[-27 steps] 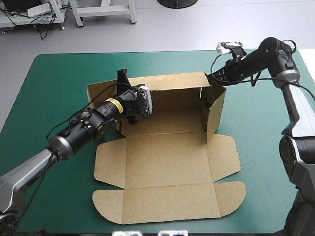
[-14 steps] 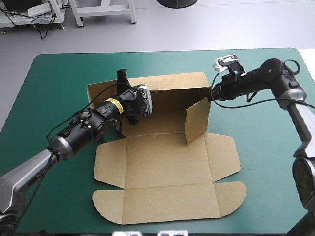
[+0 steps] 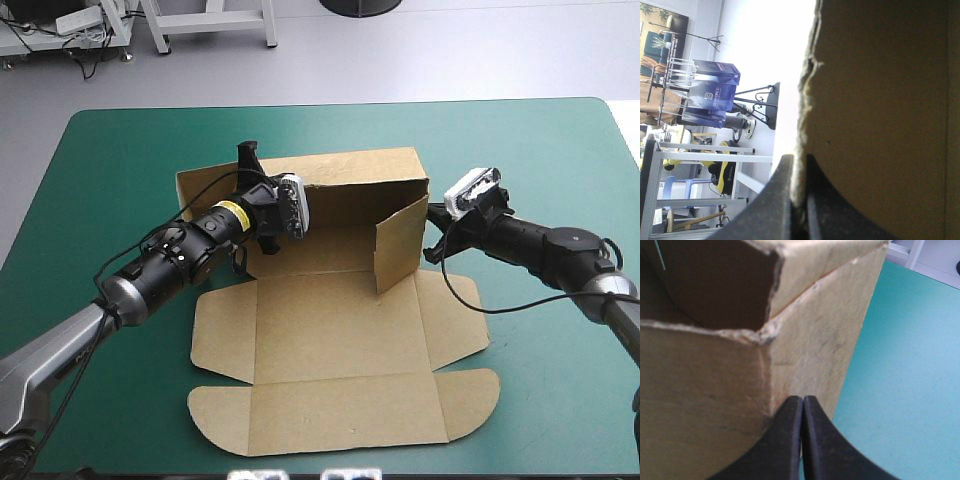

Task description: Fold the box

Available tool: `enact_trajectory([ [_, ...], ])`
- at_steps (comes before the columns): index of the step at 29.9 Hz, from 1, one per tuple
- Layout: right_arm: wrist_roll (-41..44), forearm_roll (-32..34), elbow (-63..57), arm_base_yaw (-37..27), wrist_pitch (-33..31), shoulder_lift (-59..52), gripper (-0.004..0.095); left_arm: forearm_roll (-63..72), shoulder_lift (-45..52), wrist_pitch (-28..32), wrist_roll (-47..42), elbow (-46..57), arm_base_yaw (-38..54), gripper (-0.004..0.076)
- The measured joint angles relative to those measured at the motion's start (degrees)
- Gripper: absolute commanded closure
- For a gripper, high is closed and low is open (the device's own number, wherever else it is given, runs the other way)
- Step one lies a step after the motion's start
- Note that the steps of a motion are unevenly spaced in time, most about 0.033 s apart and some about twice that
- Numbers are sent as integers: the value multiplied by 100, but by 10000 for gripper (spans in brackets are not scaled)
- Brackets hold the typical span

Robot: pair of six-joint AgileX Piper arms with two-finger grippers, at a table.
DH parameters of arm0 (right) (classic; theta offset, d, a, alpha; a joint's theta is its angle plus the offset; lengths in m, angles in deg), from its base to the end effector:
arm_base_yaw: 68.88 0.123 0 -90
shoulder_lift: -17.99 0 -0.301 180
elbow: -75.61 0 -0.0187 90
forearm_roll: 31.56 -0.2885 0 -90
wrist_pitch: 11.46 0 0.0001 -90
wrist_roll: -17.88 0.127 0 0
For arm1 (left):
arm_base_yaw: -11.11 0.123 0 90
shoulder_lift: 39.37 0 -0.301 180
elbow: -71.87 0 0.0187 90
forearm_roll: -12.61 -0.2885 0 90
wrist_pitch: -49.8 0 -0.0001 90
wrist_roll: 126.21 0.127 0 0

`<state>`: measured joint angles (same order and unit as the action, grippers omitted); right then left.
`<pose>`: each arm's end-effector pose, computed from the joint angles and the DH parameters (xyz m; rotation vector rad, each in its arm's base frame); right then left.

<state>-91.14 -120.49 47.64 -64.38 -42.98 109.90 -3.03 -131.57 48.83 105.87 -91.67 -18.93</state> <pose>0.3564 0.0947 0.2413 -0.7500 1.8999 0.4056 0.3557 -0.2050 0.3065 1.4581 1.2770 0.4457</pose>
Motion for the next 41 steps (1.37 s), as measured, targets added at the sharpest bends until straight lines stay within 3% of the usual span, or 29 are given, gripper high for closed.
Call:
enact_trajectory([
  [8,-403,-324,-226,0,13,-24,838,0,0,-17,0,0,-7,733],
  [16,-248,-27,-226,0,-134,-130,493,0,5,-49,0,0,-7,733],
  [18,-233,107,-226,0,-150,-227,445,0,7,-56,0,0,-7,733],
  [28,-229,318,-228,8,-336,-421,426,0,7,-80,0,0,-37,733],
  [35,-678,-465,-233,101,-260,-224,426,-5,18,-122,0,0,-259,733],
  [41,-936,-903,-202,666,823,-208,427,5,25,-208,-27,0,-380,733],
])
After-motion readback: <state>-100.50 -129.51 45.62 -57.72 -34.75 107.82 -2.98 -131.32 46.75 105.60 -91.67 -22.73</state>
